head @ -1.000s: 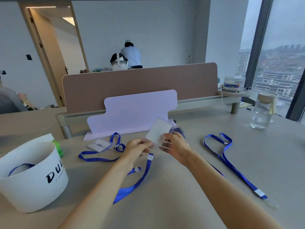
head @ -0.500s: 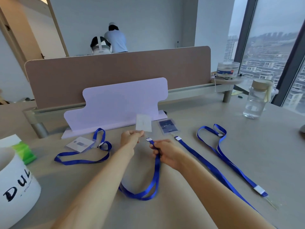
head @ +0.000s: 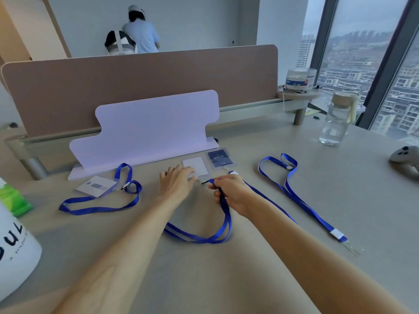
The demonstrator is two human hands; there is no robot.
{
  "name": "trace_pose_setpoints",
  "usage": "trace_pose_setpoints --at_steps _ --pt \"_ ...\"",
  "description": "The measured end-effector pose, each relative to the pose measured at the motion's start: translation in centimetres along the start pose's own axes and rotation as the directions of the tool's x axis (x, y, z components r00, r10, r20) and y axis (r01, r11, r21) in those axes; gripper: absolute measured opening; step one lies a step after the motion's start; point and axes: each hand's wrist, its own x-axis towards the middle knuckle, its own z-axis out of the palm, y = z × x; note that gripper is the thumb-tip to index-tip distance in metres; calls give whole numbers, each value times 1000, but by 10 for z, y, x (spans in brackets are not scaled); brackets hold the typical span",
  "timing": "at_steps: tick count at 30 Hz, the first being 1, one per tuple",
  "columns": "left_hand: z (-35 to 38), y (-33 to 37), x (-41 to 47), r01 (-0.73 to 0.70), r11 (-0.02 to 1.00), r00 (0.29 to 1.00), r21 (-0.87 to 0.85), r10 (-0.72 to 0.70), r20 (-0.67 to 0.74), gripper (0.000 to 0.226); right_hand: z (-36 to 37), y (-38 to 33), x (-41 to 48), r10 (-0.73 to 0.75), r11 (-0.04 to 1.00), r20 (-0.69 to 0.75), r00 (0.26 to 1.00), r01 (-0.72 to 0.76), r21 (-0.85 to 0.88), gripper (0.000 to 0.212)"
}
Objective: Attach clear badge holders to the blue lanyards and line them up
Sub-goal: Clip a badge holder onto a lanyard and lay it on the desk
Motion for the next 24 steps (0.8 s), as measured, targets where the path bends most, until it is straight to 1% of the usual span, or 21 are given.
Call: trace_pose_setpoints --at_steps 2,6,10,15,19,24 --pt "-1 8 4 -6 1000 1000 14 6 14 32 -4 0 -4 5 1000 -8 1000 -5 -4 20" --pt "-2 16 11 25 999 1000 -24 -25 19 32 -13 3 -18 22 1000 12 1000 -22 -9 24" --pt "2 16 12 60 998 998 -26 -60 9 31 -23 4 -43 -12 1000 62 998 14 -28 25" --pt "7 18 5 67 997 998 -47 -67 3 28 -53 -2 -104 -95 995 92 991 98 -29 22" --pt "13 22 -2 92 996 996 -10 -92 20 34 -80 3 -160 -162 985 104 981 166 -35 22" --pt "9 26 -9 99 995 989 22 -101 109 43 -108 24 -208 -131 986 67 989 137 -91 24"
